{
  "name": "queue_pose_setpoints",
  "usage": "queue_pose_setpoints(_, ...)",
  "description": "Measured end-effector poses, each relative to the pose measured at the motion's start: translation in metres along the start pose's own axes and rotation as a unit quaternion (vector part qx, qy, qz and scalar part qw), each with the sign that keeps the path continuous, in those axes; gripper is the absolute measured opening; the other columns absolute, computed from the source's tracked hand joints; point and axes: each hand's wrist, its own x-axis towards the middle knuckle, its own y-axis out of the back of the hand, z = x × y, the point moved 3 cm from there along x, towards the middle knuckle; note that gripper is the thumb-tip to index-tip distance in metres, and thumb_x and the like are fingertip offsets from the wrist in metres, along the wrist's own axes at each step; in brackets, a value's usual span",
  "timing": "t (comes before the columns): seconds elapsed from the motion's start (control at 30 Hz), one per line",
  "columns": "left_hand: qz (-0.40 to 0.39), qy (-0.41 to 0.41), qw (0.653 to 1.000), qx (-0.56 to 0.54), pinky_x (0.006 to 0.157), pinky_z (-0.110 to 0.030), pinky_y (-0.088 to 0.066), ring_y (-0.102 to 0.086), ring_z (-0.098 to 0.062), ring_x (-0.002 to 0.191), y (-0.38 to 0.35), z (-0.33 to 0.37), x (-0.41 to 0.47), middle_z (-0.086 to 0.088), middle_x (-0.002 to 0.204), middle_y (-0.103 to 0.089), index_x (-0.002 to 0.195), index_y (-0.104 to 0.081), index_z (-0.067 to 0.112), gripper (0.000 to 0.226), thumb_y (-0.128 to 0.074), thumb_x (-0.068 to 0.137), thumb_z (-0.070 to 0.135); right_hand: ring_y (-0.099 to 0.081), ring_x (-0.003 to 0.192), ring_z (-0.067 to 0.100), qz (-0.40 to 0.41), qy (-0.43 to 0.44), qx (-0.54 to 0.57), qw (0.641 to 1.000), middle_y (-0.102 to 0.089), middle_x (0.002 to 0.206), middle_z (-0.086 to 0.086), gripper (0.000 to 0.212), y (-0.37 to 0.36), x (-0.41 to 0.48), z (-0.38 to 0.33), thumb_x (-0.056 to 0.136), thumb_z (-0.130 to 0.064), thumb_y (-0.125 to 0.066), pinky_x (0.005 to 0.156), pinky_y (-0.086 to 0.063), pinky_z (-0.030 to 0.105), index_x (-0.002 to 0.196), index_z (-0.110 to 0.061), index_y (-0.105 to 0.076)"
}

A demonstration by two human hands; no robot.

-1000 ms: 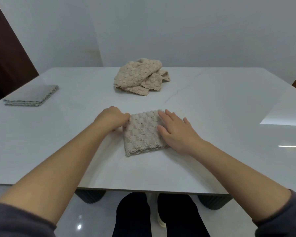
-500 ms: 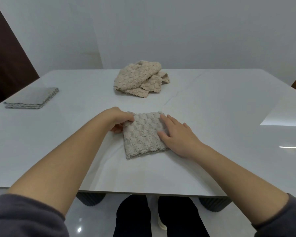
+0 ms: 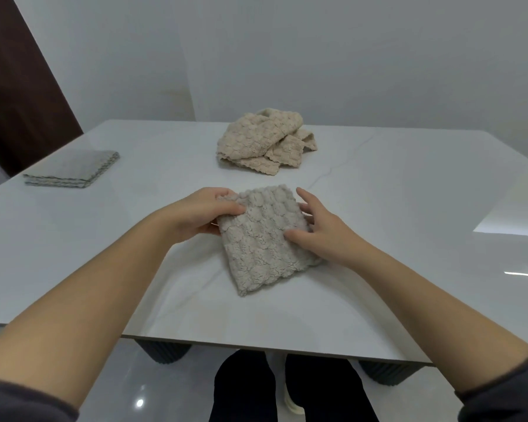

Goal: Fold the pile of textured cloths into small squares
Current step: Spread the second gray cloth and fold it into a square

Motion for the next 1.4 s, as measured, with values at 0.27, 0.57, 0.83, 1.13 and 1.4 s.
queue_pose_setpoints(0.27,-0.014,-0.057,0.993,-0.107,0.058,-0.023,-0.055,-0.068,-0.009,0.075,0.053,-0.018,-0.013,0.001,0.088,-0.071,0.101,-0.061,0.016,0.031,-0.068,0.072,0.007,-0.066,0.104,0.015,-0.048,-0.040,0.169,0.984,-0.067,0.115,0.008,0.097,-0.021,0.029,-0.009,0.075,-0.041,-0.080,0.103,-0.047,0.040,0.150,-0.041,-0.020)
queue_pose_setpoints(0.57,0.091,0.117,0.989,-0.009,0.094,-0.040,-0.052,-0.070,-0.026,0.096,0.108,-0.039,0.009,-0.010,0.100,-0.074,0.105,-0.067,0.006,0.036,-0.060,0.092,0.039,-0.062,0.079,0.017,-0.056,-0.094,0.229,0.967,-0.065,0.098,0.008,0.072,-0.050,0.111,-0.047,0.086,-0.016,-0.072,0.069,-0.054,0.028,0.147,-0.025,-0.034)
queue_pose_setpoints(0.83,0.312,0.048,0.914,0.255,0.062,-0.031,-0.039,-0.054,-0.025,0.071,0.176,-0.042,0.073,-0.013,0.081,-0.062,0.079,-0.060,0.004,0.038,-0.045,0.098,0.034,-0.066,0.101,0.029,-0.055,-0.122,0.365,0.921,-0.056,0.128,0.010,0.064,-0.084,0.192,-0.071,0.090,-0.011,-0.063,0.088,-0.057,0.047,0.146,-0.023,-0.033)
queue_pose_setpoints(1.13,0.392,0.075,0.824,0.402,0.072,-0.036,-0.040,-0.053,-0.032,0.088,0.216,-0.050,0.146,-0.014,0.104,-0.062,0.099,-0.058,0.006,0.040,-0.031,0.099,0.036,-0.050,0.112,0.007,-0.004,0.047,0.061,0.997,-0.046,0.141,0.002,0.058,-0.097,0.225,-0.089,0.092,-0.021,-0.057,0.101,-0.040,0.027,0.147,-0.021,-0.037)
queue_pose_setpoints(1.4,0.120,-0.239,0.764,0.588,0.119,-0.027,-0.014,-0.011,-0.004,0.146,0.211,-0.053,0.083,0.009,0.162,-0.007,0.155,-0.015,0.024,0.072,-0.019,0.089,0.053,0.004,0.151,0.020,-0.032,0.193,-0.407,0.892,0.003,0.164,0.003,0.075,-0.129,0.211,-0.099,0.099,-0.048,-0.037,0.121,0.000,0.049,0.156,-0.014,-0.001)
